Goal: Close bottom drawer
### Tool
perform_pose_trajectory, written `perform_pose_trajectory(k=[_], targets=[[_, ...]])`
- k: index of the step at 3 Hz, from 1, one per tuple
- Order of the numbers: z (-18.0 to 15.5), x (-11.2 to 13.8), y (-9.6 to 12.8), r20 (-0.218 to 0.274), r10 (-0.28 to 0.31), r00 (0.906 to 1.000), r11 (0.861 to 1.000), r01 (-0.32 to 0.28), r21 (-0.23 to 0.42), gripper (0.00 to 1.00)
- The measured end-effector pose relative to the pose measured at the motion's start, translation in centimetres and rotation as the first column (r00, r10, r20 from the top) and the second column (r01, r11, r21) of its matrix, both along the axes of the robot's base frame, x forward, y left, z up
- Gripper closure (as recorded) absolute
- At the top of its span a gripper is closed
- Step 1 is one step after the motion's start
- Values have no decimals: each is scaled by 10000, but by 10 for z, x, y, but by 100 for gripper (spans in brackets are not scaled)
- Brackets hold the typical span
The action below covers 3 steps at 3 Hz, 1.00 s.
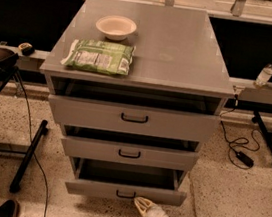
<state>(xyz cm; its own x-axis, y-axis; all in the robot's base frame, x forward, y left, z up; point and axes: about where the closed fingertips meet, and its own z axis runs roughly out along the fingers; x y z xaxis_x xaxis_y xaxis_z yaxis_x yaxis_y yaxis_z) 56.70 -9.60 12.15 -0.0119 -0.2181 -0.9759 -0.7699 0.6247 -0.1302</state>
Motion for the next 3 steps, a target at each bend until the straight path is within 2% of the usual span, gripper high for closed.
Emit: perform_pose_trajectory(k=[1,2,3], targets=[[-1,38,0,-24,-424,9991,9991,424,29,100],[-12,57,0,-366,-601,9975,9981,605,92,100],[-20,53,-1,-724,-112,9973,9998,101,-150,100]])
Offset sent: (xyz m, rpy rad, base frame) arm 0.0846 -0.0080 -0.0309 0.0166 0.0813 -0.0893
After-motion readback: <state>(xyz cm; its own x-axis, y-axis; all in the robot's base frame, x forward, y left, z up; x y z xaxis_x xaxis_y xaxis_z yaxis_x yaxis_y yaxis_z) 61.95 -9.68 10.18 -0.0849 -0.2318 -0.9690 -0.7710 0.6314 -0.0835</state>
